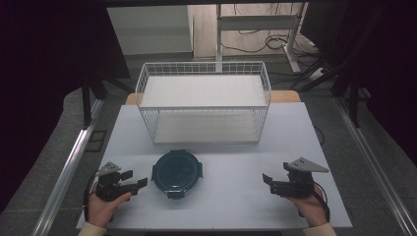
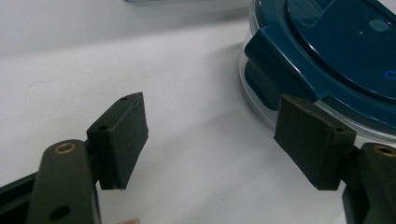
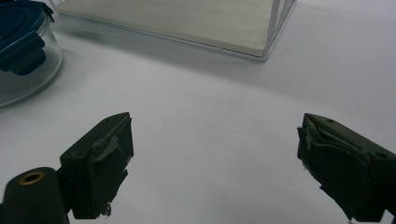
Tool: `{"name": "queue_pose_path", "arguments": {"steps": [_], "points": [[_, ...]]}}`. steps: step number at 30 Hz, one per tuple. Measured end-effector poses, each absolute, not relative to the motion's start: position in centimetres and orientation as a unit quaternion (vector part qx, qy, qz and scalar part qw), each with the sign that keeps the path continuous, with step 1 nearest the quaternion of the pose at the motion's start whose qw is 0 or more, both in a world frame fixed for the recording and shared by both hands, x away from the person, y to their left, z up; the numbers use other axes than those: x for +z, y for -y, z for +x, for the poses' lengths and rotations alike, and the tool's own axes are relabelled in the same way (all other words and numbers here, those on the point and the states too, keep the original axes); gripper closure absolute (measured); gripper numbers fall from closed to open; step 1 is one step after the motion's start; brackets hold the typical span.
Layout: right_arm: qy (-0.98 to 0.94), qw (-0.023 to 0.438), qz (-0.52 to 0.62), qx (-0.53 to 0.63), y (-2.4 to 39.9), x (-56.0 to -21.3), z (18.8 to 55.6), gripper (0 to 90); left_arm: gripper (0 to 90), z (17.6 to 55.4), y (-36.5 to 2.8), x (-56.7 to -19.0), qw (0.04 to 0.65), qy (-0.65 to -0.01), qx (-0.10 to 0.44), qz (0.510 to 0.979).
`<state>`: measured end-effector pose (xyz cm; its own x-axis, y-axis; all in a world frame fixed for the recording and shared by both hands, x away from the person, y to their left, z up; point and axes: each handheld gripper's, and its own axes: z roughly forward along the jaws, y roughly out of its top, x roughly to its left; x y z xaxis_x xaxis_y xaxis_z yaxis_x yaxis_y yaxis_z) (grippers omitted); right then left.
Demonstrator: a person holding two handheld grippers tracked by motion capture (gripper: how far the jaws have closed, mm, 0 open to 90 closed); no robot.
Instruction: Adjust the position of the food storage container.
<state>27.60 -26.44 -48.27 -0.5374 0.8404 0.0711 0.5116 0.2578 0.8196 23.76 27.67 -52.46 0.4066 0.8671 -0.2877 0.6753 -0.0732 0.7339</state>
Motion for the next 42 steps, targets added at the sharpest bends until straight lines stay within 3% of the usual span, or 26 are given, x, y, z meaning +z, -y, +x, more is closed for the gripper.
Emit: {"name": "queue_pose_path", "arguments": {"steps": [16, 32, 36, 42], "points": [[-0.763, 0.183, 0.457, 0.418, 26.8, -48.0, 27.5, 11.8, 25.0, 23.8, -27.7, -52.5, 0.423, -0.537, 0.111, 0.722], [-0.766, 0.164, 0.457, 0.421, 26.3, -48.1, 27.4, 12.2, 31.4, 23.5, -28.6, -51.0, 0.456, -0.544, 0.103, 0.696], [-0.766, 0.162, 0.459, 0.419, 26.4, -48.0, 27.4, 12.2, 37.4, 23.0, -28.7, -49.7, 0.465, -0.541, 0.109, 0.692], [-0.758, 0.163, 0.466, 0.426, 26.7, -47.4, 27.3, 12.2, 58.5, 22.3, -28.3, -47.5, 0.463, -0.508, 0.13, 0.714]]}}
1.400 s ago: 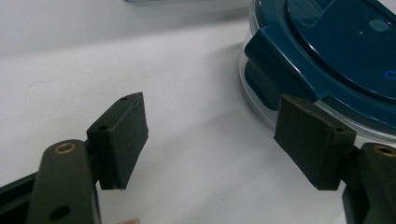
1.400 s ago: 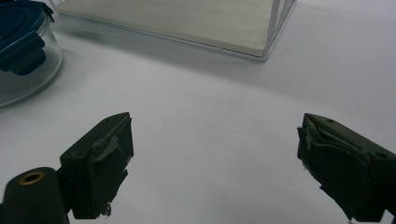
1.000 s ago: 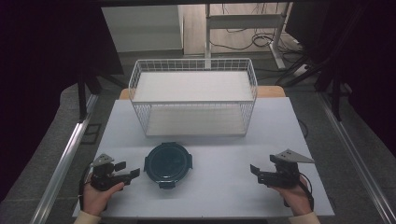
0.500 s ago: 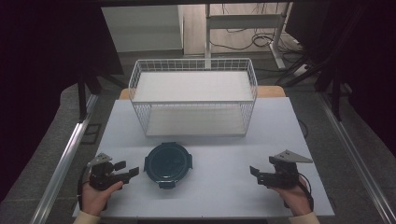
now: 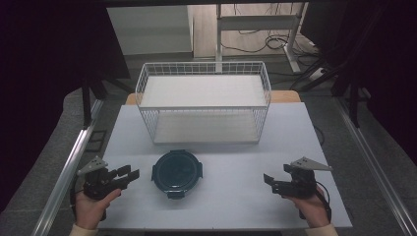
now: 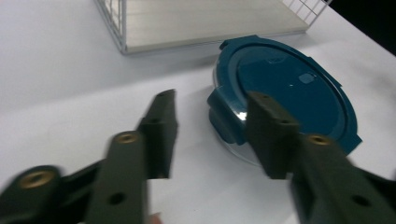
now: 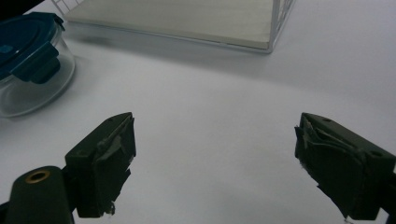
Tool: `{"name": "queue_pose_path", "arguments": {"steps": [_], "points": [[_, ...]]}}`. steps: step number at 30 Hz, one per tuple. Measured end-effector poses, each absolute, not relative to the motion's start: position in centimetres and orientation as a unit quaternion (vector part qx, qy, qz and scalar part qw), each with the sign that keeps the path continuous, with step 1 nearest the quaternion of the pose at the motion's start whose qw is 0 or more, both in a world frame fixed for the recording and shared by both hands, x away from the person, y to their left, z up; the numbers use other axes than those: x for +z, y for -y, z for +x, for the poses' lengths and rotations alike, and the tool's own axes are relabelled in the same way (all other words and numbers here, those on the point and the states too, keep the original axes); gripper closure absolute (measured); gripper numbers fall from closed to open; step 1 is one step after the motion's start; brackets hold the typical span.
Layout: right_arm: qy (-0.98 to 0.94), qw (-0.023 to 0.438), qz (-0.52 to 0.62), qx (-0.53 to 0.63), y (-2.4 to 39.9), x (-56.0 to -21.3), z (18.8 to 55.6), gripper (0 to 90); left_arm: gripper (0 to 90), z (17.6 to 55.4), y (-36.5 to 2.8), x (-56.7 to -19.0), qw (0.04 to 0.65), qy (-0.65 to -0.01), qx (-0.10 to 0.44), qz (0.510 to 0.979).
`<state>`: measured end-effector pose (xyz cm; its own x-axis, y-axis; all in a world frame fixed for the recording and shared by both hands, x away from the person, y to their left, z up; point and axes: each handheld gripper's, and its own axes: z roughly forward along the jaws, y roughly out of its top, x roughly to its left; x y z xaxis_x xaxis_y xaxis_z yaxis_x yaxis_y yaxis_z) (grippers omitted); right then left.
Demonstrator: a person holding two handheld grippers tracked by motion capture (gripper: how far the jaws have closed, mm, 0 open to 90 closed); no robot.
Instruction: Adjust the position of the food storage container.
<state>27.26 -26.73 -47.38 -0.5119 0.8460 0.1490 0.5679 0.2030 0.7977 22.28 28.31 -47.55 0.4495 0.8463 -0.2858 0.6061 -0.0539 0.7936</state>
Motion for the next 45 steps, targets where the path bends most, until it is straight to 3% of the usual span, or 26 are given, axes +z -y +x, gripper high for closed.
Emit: {"name": "queue_pose_path", "arguments": {"steps": [5, 10, 25, 45], "points": [[-0.749, 0.161, 0.472, 0.436, 27.0, -47.0, 27.2, 12.2, 78.6, 22.8, -27.7, -47.5, 0.442, -0.499, 0.132, 0.734], [-0.749, 0.159, 0.472, 0.437, 27.1, -47.0, 27.2, 12.2, 89.6, 23.6, -27.0, -47.8, 0.413, -0.499, 0.123, 0.752], [-0.756, 0.158, 0.471, 0.427, 27.0, -47.4, 27.3, 12.2, 90.0, 24.7, -24.8, -51.3, 0.363, -0.515, 0.061, 0.774], [-0.76, 0.16, 0.472, 0.416, 26.5, -47.6, 27.3, 12.2, 90.0, 24.9, -23.2, -51.2, 0.357, -0.516, 0.056, 0.776]]}}
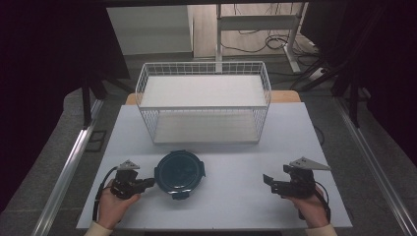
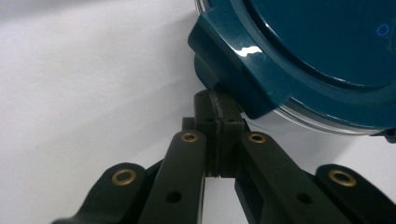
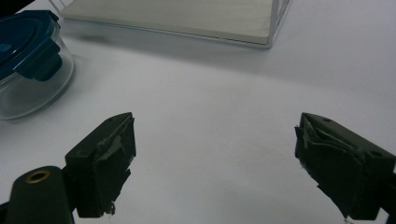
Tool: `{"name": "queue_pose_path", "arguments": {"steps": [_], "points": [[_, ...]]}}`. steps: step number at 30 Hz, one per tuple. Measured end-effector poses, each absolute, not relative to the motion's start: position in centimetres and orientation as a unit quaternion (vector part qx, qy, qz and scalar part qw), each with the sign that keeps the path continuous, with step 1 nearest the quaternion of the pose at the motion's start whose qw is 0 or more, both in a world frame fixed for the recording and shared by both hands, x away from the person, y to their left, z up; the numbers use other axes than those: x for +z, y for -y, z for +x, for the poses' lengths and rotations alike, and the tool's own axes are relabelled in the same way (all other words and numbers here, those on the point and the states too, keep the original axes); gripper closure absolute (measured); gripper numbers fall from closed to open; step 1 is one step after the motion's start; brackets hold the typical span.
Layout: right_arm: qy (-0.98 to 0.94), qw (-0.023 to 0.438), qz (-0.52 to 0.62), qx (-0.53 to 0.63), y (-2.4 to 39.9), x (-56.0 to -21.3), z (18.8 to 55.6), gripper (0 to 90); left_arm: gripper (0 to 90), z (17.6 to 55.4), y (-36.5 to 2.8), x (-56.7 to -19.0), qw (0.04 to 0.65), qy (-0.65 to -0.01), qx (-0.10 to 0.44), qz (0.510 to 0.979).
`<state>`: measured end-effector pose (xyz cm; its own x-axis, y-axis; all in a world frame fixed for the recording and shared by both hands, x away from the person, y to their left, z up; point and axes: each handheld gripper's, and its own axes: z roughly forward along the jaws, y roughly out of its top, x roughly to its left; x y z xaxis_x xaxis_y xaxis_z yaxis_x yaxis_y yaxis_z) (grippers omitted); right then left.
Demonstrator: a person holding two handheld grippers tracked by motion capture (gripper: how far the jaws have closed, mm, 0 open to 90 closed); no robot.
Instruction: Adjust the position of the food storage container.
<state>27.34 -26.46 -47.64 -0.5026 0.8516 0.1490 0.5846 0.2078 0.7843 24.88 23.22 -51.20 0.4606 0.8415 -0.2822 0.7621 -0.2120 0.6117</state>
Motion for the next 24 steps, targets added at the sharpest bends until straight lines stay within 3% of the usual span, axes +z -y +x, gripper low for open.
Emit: {"name": "queue_pose_path", "arguments": {"steps": [24], "points": [[-0.762, 0.155, 0.469, 0.419, 26.6, -47.8, 27.4, 12.3, 90.0, 27.4, -18.9, -51.0, 0.357, -0.495, 0.044, 0.791]]}}
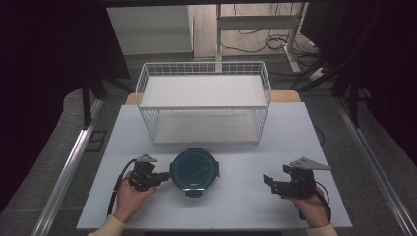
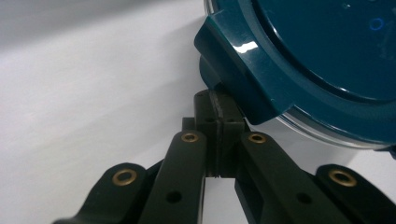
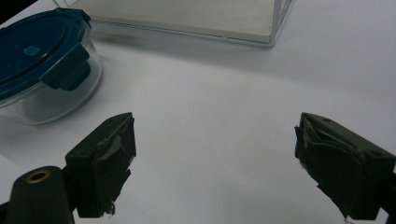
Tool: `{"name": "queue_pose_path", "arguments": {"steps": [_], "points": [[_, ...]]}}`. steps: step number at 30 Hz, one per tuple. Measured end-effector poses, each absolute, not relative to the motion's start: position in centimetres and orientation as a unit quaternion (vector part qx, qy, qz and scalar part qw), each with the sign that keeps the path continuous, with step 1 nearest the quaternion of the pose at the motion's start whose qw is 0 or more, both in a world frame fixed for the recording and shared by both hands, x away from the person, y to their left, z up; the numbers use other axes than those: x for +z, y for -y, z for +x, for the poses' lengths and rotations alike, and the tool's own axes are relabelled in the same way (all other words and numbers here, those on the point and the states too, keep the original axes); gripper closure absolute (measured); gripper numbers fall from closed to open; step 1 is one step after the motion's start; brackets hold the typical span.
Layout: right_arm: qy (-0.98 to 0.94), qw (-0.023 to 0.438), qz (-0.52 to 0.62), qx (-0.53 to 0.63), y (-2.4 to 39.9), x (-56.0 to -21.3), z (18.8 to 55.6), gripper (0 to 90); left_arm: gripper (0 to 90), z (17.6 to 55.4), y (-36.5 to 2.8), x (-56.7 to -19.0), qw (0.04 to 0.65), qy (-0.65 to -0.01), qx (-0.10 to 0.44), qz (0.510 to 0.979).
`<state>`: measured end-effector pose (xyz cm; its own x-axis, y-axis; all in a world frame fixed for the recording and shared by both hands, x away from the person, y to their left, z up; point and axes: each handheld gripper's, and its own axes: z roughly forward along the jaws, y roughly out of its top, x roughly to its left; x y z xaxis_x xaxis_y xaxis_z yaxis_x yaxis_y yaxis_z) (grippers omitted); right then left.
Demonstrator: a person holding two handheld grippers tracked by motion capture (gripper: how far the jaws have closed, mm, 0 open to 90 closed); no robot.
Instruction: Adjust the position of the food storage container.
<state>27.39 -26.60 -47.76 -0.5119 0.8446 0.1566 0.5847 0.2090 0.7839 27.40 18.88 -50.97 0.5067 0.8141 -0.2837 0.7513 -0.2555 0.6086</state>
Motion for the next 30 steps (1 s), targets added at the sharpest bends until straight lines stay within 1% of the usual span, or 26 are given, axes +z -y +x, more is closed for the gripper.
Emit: {"name": "queue_pose_path", "arguments": {"steps": [19, 22, 25, 27, 30], "points": [[-0.768, 0.15, 0.466, 0.413, 26.3, -48.1, 27.4, 12.3, 90.0, 28.4, -14.3, -50.8, 0.363, -0.466, 0.04, 0.806], [-0.769, 0.15, 0.464, 0.413, 26.3, -48.1, 27.4, 12.3, 90.0, 28.5, -14.0, -50.8, 0.359, -0.463, 0.049, 0.809], [-0.771, 0.149, 0.464, 0.41, 26.2, -48.3, 27.4, 12.3, 90.0, 28.6, -14.2, -50.8, 0.362, -0.459, 0.044, 0.81], [-0.774, 0.149, 0.461, 0.407, 26.0, -48.4, 27.4, 12.3, 90.0, 28.8, -14.5, -50.8, 0.367, -0.455, 0.039, 0.81], [-0.778, 0.152, 0.455, 0.405, 25.9, -48.4, 27.3, 12.3, 90.0, 28.6, -15.2, -50.4, 0.38, -0.459, 0.045, 0.802]]}}
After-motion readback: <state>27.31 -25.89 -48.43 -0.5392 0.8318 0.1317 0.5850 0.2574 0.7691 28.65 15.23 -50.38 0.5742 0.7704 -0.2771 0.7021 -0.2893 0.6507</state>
